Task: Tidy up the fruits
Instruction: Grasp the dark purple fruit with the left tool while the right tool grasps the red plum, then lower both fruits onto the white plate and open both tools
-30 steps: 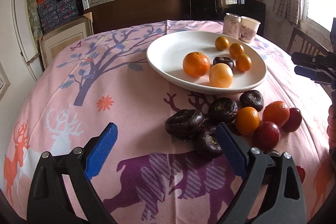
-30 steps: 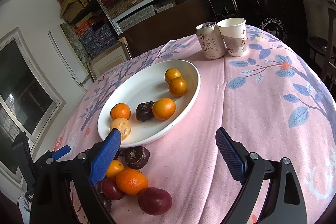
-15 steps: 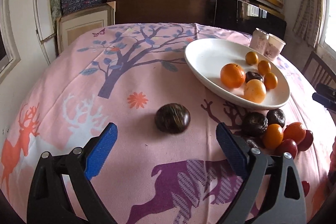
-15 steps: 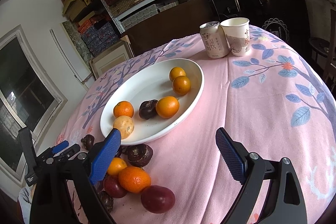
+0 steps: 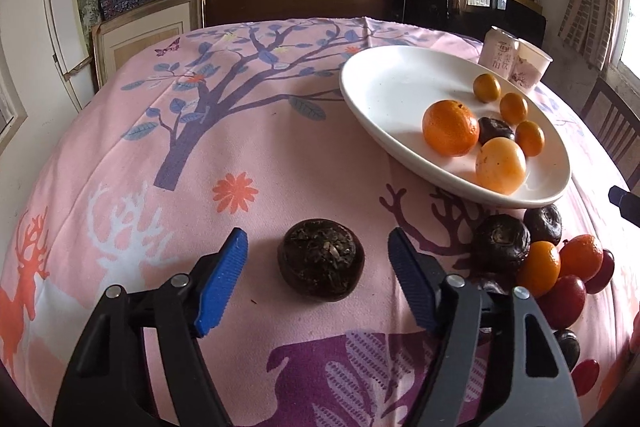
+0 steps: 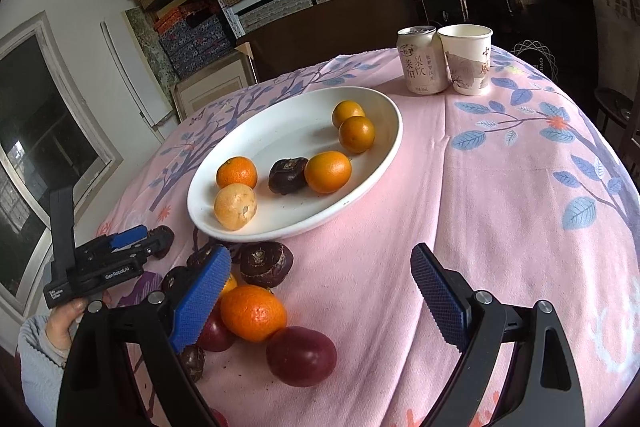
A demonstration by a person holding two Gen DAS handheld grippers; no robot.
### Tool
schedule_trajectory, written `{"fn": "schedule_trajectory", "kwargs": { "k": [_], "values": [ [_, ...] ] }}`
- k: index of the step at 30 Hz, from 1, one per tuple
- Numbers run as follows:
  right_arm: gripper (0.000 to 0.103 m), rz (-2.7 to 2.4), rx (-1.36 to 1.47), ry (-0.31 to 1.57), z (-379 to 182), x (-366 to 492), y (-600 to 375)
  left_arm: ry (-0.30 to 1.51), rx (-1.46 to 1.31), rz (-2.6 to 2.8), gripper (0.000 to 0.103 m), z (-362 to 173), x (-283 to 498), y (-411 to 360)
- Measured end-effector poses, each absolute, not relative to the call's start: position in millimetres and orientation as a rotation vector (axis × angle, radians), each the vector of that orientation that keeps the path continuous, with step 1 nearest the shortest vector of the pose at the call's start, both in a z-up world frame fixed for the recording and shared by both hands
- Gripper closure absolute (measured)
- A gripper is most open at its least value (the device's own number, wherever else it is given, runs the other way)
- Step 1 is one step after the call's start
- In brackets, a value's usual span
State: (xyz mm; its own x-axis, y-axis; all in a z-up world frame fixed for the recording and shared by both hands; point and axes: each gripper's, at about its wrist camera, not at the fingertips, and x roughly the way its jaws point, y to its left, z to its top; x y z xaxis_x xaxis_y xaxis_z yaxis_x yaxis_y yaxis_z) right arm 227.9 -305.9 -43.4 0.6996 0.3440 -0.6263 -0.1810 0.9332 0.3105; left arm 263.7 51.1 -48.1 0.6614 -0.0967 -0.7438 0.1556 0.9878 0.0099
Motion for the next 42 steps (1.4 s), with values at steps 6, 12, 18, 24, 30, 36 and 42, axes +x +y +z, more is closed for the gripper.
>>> {"fn": "schedule_trajectory", "kwargs": {
  "k": [6, 12, 18, 24, 30, 36, 42],
  "values": [
    [0.011, 0.290, 0.112, 0.808, -56, 214, -285, 0.894, 0.027, -0.172, 0.052, -57, 273, 57],
    [0.011, 0.259, -0.007, 0.839, -67, 201, -270, 0.893, 0.030, -0.183, 0.058, -56, 270, 58],
    [0.031, 0.268, 0.006, 0.857, -71, 201, -273, 0.888, 0.035, -0.200, 0.059, -55, 267, 57],
    [0.062, 0.311, 0.028, 0.878, -74, 203, -272, 0.886, 0.045, -0.222, 0.059, -55, 265, 53],
    [0.062, 0.350, 0.071, 0.865, -70, 202, -275, 0.834, 0.050, -0.233, 0.059, -48, 255, 51],
    [0.062, 0.357, 0.138, 0.791, -50, 201, -289, 0.760, 0.024, -0.250, 0.059, -21, 247, 46],
    [0.062, 0.372, 0.165, 0.756, -18, 236, -291, 0.735, 0.056, -0.271, 0.059, 5, 276, 17]
  ]
}}
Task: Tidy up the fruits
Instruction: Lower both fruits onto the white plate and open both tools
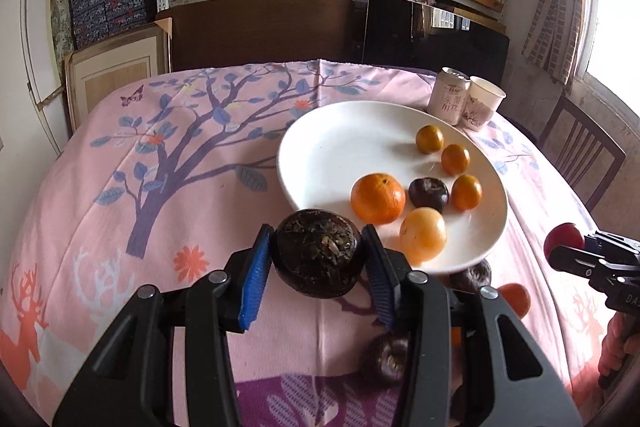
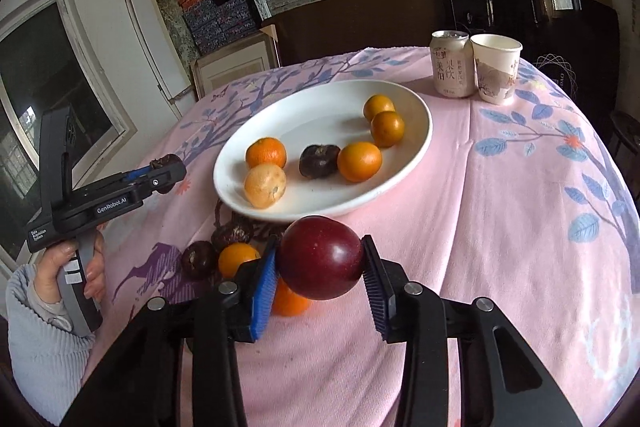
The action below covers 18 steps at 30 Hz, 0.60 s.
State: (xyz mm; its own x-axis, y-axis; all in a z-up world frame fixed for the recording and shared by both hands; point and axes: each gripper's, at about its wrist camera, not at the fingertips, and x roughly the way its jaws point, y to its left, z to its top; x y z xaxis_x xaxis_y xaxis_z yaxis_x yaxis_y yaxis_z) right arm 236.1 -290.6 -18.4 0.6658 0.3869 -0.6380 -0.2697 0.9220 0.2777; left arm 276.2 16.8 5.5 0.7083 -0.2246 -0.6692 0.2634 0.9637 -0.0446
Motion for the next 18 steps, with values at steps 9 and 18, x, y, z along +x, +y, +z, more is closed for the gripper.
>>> {"fn": "schedule_trajectory", "kwargs": {
  "k": [9, 18],
  "values": [
    [0.058, 0.367, 0.171, 0.766, -30, 300, -269, 0.763, 0.021, -0.290, 0.059, 0, 339, -14],
    [0.028, 0.358, 0.216, 0.692, -25, 285, -284, 0.773, -0.019, -0.274, 0.043, -9, 337, 2]
  ]
}}
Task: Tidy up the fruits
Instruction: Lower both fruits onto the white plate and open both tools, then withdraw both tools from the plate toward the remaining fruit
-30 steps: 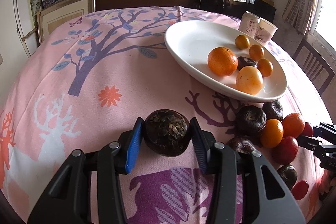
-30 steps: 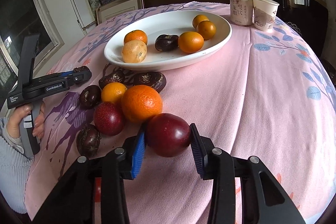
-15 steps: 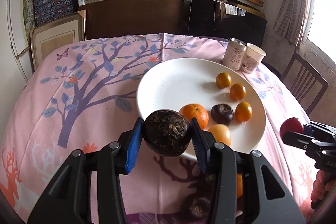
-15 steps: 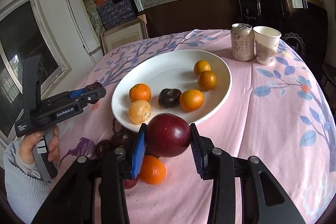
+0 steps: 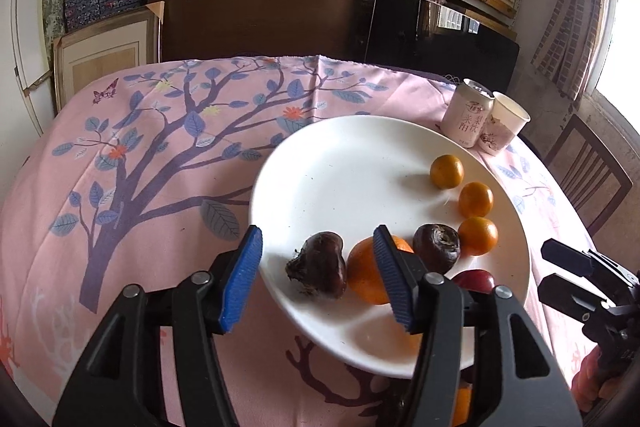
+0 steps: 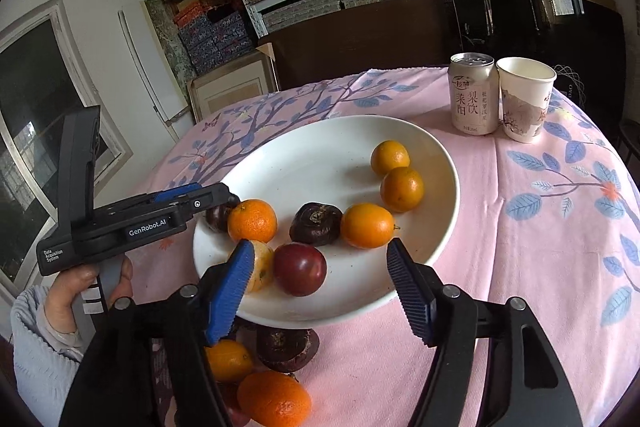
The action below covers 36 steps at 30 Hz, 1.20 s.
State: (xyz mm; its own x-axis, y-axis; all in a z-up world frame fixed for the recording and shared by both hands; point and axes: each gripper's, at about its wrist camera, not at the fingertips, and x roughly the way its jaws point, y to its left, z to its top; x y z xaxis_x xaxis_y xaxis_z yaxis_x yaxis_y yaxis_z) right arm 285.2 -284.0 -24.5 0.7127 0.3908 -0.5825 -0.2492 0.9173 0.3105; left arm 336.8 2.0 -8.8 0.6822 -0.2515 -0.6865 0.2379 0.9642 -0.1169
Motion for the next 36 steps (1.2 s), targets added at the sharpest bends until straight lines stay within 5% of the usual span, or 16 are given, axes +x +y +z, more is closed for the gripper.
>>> {"fn": "schedule_trajectory", "kwargs": {
  "k": [9, 19, 36],
  "values": [
    [0.022, 0.320, 0.289, 0.674, -27, 264, -307, 0.726, 0.019, -0.238, 0.020, -1, 279, 22],
    [0.013, 0.296, 0.336, 0.657, -28, 241, -322, 0.794, 0.190, -0.275, 0.016, -40, 214, 12],
    [0.012, 0.285, 0.323, 0.695, -34, 240, -318, 0.788, 0.284, -0.113, 0.004, -48, 228, 21]
  ]
}}
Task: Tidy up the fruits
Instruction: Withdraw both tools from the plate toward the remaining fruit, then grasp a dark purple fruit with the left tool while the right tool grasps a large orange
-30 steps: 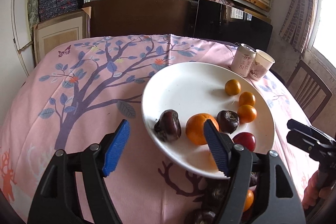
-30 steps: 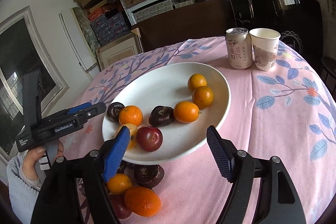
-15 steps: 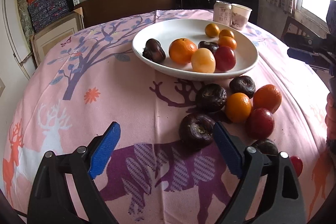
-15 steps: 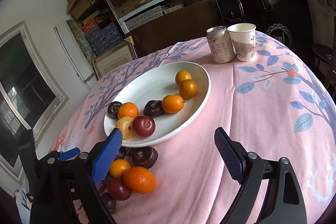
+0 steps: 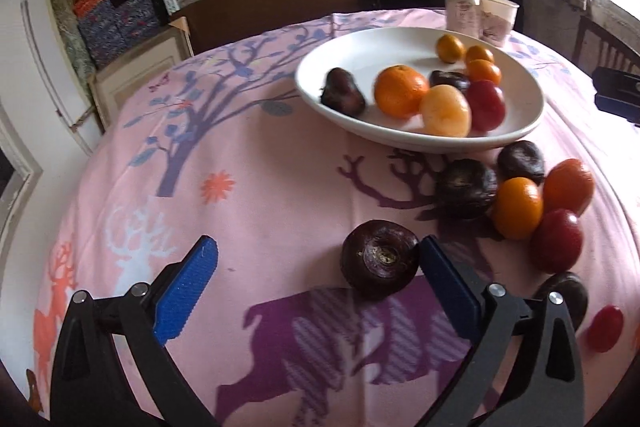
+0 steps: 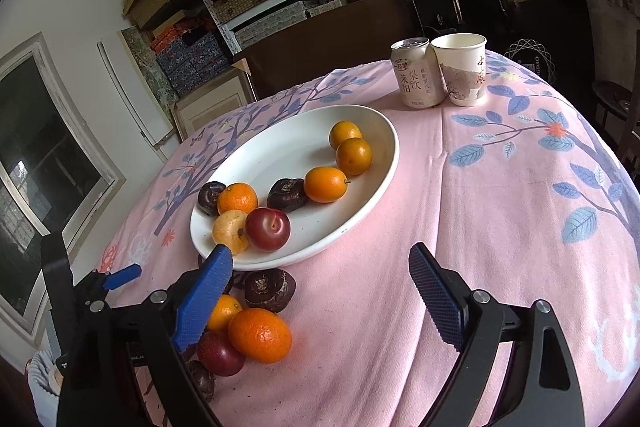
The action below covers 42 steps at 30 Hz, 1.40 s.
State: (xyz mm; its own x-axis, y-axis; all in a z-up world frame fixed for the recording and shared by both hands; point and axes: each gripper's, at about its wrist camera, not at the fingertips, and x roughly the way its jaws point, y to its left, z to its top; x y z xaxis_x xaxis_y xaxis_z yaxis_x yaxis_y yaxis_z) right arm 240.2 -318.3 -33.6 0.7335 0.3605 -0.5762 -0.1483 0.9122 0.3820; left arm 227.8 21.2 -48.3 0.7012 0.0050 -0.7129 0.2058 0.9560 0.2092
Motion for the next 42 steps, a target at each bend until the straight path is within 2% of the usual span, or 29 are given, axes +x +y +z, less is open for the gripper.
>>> {"fn": "schedule_trajectory", "kwargs": {
  "k": [15, 21, 29, 31, 32, 33, 34, 39, 42],
  "values": [
    [0.015, 0.387, 0.171, 0.792, -52, 222, -278, 0.826, 0.258, -0.166, 0.004, -52, 228, 21],
    [0.030, 0.420, 0.184, 0.821, -61, 225, -272, 0.863, 0.238, -0.178, 0.004, -57, 232, 20],
    [0.045, 0.466, 0.222, 0.857, -70, 232, -268, 0.870, 0.203, -0.243, 0.004, -58, 230, 17],
    [0.059, 0.488, 0.247, 0.865, -71, 233, -268, 0.870, 0.195, -0.260, 0.005, -57, 229, 16],
    [0.059, 0.490, 0.251, 0.866, -71, 234, -269, 0.872, 0.186, -0.274, 0.013, -57, 229, 16],
    [0.059, 0.492, 0.255, 0.867, -71, 234, -270, 0.879, 0.174, -0.289, 0.032, -58, 229, 16],
    [0.059, 0.493, 0.256, 0.867, -71, 234, -270, 0.893, 0.159, -0.304, 0.041, -60, 231, 17],
    [0.060, 0.491, 0.254, 0.867, -70, 234, -270, 0.888, 0.136, -0.307, 0.056, -59, 230, 20],
    [0.060, 0.483, 0.254, 0.859, -69, 233, -273, 0.887, 0.110, -0.314, 0.061, -58, 231, 24]
  ]
}}
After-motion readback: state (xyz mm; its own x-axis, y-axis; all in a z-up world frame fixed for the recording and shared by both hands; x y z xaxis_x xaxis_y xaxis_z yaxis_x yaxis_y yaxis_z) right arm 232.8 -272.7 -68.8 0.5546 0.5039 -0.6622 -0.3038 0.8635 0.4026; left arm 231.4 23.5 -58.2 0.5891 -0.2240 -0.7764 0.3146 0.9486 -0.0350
